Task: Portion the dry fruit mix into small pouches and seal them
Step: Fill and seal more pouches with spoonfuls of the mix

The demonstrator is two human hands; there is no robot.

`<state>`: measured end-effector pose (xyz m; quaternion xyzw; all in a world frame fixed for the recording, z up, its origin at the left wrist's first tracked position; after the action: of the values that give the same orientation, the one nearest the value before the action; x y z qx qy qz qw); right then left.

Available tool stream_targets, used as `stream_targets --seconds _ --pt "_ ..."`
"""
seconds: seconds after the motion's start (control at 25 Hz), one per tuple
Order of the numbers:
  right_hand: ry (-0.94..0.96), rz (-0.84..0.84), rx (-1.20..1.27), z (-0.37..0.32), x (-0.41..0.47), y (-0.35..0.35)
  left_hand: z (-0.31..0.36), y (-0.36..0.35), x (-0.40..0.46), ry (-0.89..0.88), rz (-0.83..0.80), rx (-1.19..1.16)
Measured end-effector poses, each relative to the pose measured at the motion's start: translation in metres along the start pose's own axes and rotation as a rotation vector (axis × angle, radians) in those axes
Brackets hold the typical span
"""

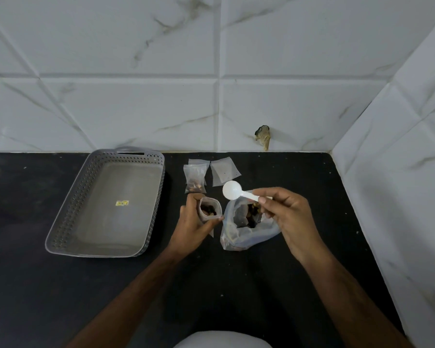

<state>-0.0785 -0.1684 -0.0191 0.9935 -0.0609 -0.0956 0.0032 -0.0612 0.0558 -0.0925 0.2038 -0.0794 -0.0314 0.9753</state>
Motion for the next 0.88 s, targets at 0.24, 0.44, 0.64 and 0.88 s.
stream_targets --seconds 0.24,0.44,0.64,0.88 --pt "-0.287 0.180 0.266 0.063 0.011 0.057 -0.065 0.010 -0.007 0.138 -0.126 0.367" --pt "-0.363 0.255 0.050 0.100 0.006 0.079 -0.118 0.011 -0.009 0.380 -0.205 0.526" --pt "-0.305 0.279 -0.157 0.108 0.010 0.083 -0.125 0.008 -0.001 0.403 -0.218 0.584" --pt "-0.150 0.238 -0.409 0.104 0.020 0.085 -0.070 0.002 0.014 0.176 -0.127 0.576"
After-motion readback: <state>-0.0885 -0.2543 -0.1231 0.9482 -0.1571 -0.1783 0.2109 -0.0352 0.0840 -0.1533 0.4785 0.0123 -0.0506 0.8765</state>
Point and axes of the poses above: each hand's wrist, its own x-axis towards the middle knuckle, its own y-axis out of the back of the hand, z = x × y, the point moved 9 cm from there along x, towards the middle knuckle, and after that the axes turned 5 degrees about z, right-handed, at the moved point
